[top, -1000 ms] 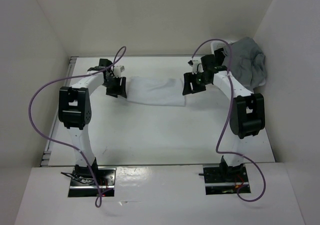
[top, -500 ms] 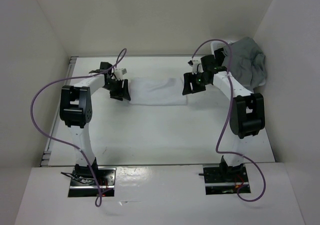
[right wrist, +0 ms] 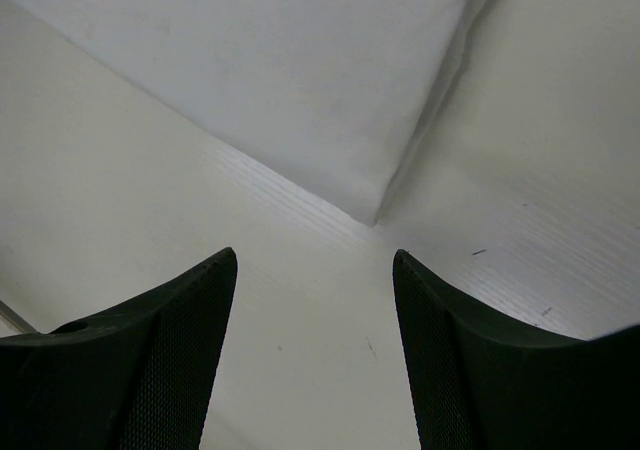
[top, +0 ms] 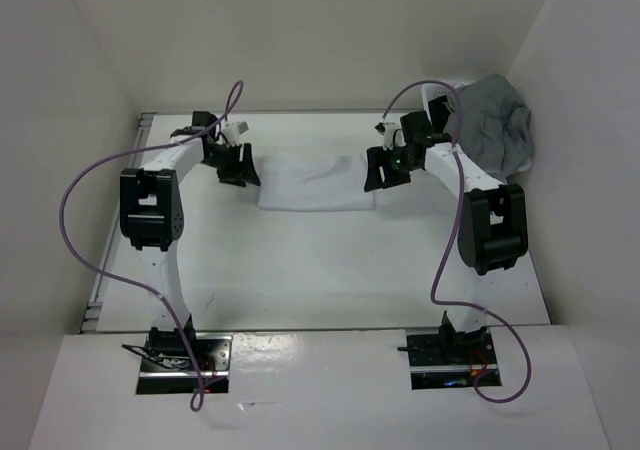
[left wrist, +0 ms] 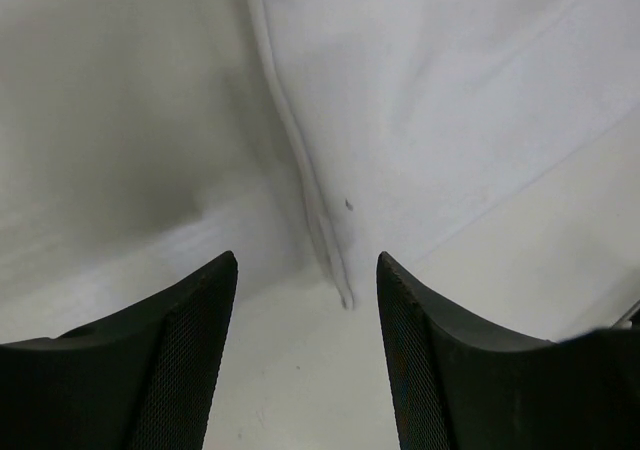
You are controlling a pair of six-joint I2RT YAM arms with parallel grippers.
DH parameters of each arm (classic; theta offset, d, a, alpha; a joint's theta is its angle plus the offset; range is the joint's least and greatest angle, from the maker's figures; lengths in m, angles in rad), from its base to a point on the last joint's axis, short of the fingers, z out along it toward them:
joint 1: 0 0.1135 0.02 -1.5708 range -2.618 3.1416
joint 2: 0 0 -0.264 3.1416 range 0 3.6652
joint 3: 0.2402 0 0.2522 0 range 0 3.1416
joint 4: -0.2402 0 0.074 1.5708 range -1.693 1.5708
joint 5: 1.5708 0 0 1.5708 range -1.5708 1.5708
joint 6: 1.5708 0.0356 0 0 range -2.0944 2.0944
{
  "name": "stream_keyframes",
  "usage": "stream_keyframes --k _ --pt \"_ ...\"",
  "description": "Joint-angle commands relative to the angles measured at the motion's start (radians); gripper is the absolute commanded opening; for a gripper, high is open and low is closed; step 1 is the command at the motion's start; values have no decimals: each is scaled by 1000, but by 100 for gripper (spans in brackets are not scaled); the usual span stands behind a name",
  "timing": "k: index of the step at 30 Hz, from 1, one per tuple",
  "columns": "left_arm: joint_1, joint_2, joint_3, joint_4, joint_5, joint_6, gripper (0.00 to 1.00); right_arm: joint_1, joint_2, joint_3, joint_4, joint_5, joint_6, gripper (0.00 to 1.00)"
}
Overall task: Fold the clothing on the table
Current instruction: Fold the skirt
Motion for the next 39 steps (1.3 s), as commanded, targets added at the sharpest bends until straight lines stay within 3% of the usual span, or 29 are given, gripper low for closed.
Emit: stream_keyframes --k 1,8,18,25,30,36,39 --pt "8 86 165 24 30 -18 65 4 3 -10 39 -21 -17 69" --pt "-1 277 429 -19 40 -27 65 4 3 -10 39 -56 -17 69" --pt "-19 445 636 -68 -25 -25 64 4 12 1 21 -125 -36 69" --pt "-50 558 838 -228 3 10 62 4 3 1 21 -125 -45 69" --pt "-72 518 761 -256 3 47 60 4 -6 1 21 -125 -45 69" --pt "-72 360 483 -137 -80 67 60 4 -16 1 21 -134 -45 69" --pt "-72 360 473 -128 -89 76 52 4 -26 1 21 -134 -45 69"
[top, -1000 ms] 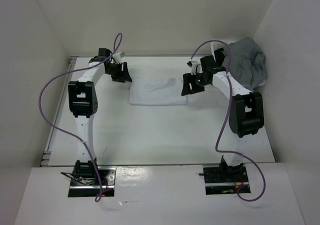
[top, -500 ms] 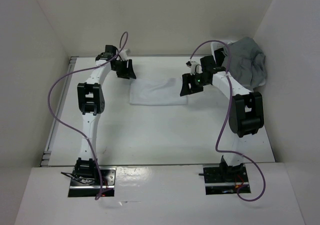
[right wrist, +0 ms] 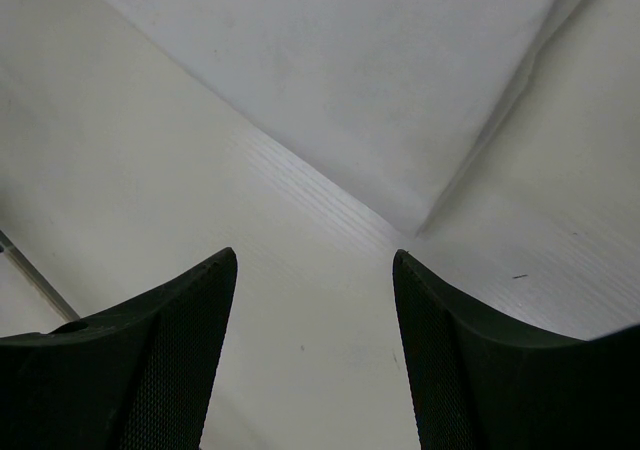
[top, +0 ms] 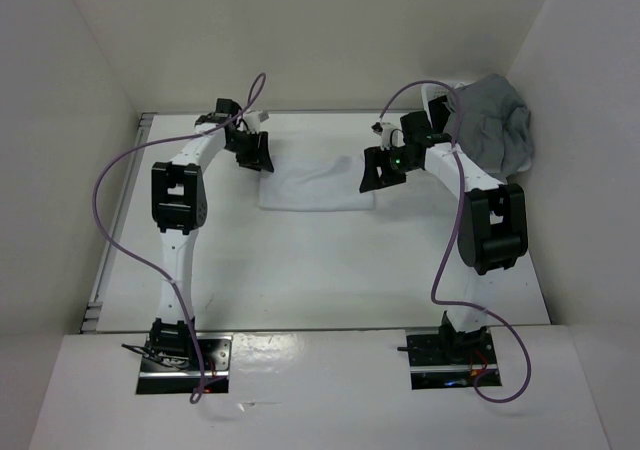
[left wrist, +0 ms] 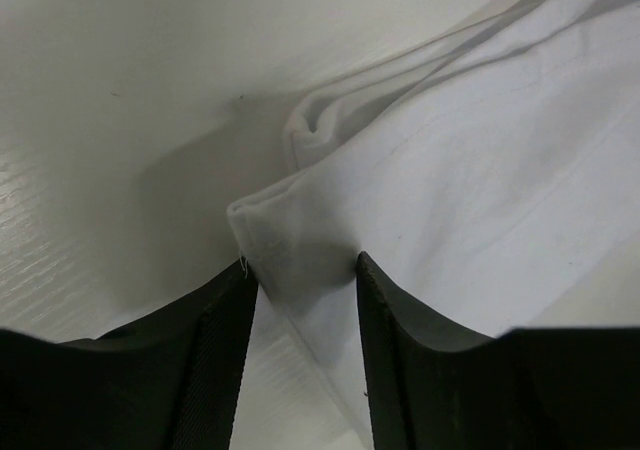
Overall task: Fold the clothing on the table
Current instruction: Fold the skirt
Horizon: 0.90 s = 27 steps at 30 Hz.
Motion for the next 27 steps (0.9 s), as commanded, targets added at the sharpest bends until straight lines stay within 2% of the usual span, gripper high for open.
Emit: stream_keyframes --k 1,5,14,17,18,22,27 --pt "-3 4 -54 -21 -65 40 51 4 -39 -9 16 -17 -15 69" --pt "-3 4 -54 -11 -65 40 46 4 -62 -20 16 -17 -15 69" --pt "-3 15 23 7 -56 20 46 4 -44 -29 27 12 -25 69" --pt "-3 26 32 7 -45 0 36 4 -35 -38 69 74 24 69" --pt "-3 36 32 -4 -45 0 24 4 -34 -39 79 87 37 69" --pt "-3 13 -11 2 -36 0 5 4 45 -19 92 110 92 69" --pt "-3 -39 -111 35 -36 9 3 4 131 17 79 119 92 69"
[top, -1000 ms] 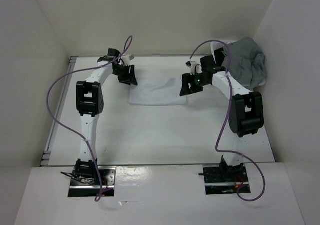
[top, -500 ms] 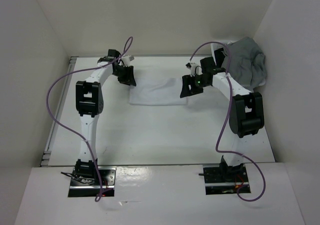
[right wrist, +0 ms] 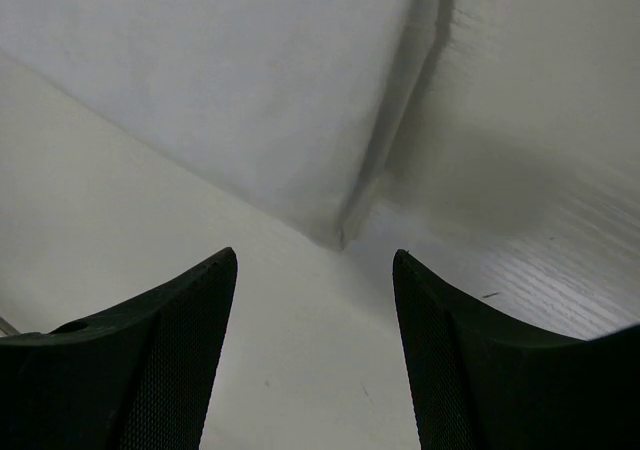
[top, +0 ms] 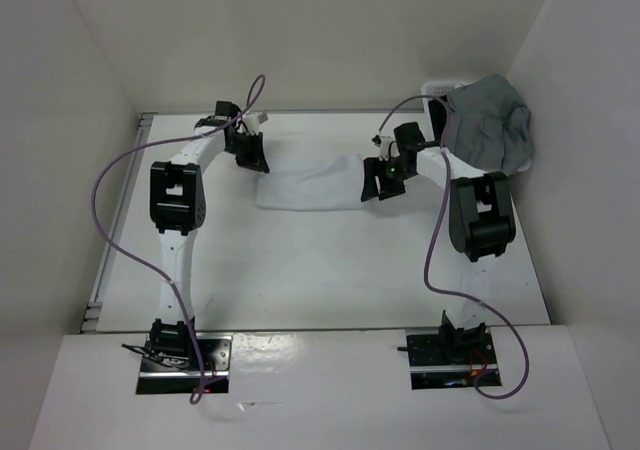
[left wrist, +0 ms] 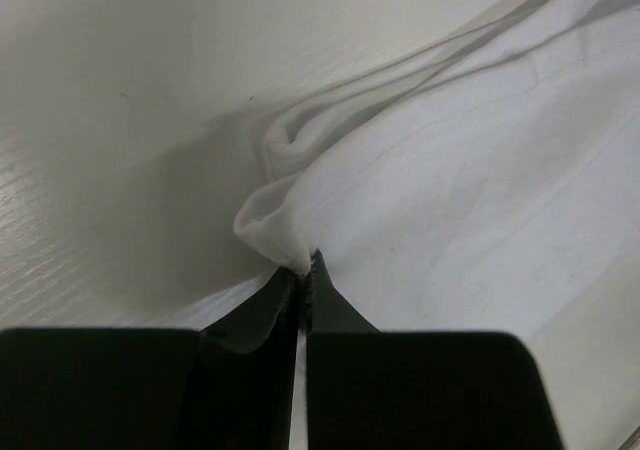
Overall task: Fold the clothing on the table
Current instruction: Fold the skirt
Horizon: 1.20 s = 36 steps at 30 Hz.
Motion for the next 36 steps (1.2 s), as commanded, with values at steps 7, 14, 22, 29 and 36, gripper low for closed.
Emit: stream_keyframes --k 7,14,22,29,36 --pt "1 -82 -153 -2 4 20 3 4 88 58 45 12 31 69" --pt "1 -121 -215 7 25 29 1 13 129 78 45 -38 31 69" --pt "10 -150 -258 7 25 29 0 13 175 75 54 -57 31 66" --pt "20 -170 -289 7 34 38 0 13 175 54 54 -46 11 46" --pt "29 -201 -328 17 44 38 0 13 175 54 27 -37 -7 15"
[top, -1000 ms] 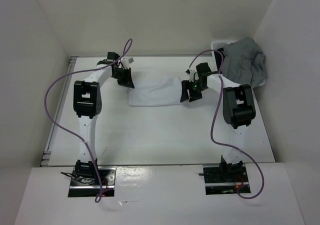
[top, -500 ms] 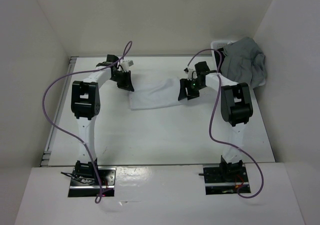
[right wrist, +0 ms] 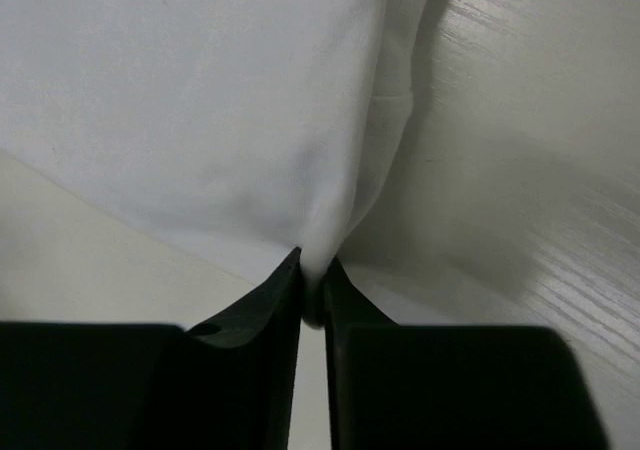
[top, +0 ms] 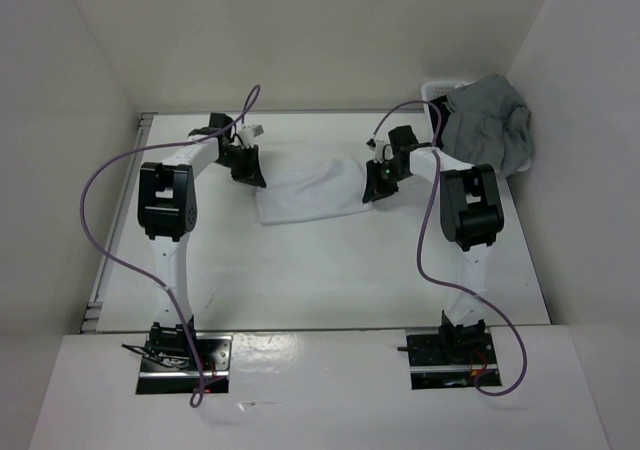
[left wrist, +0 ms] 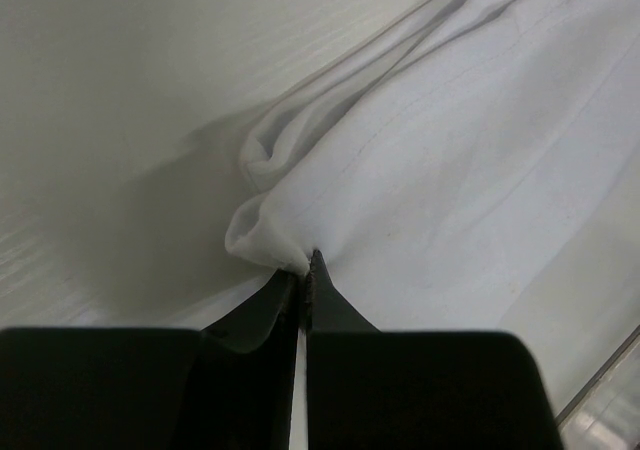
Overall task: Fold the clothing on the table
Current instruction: Fold the skirt
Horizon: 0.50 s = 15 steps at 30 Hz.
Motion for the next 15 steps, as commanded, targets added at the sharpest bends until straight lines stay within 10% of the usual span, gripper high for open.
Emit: stream_keyframes --k 1,15 --pt "7 -39 -45 -38 -13 34 0 9 13 -6 -7 21 -16 11" --pt "26 -87 -109 -18 5 34 0 159 -184 173 -94 192 3 0"
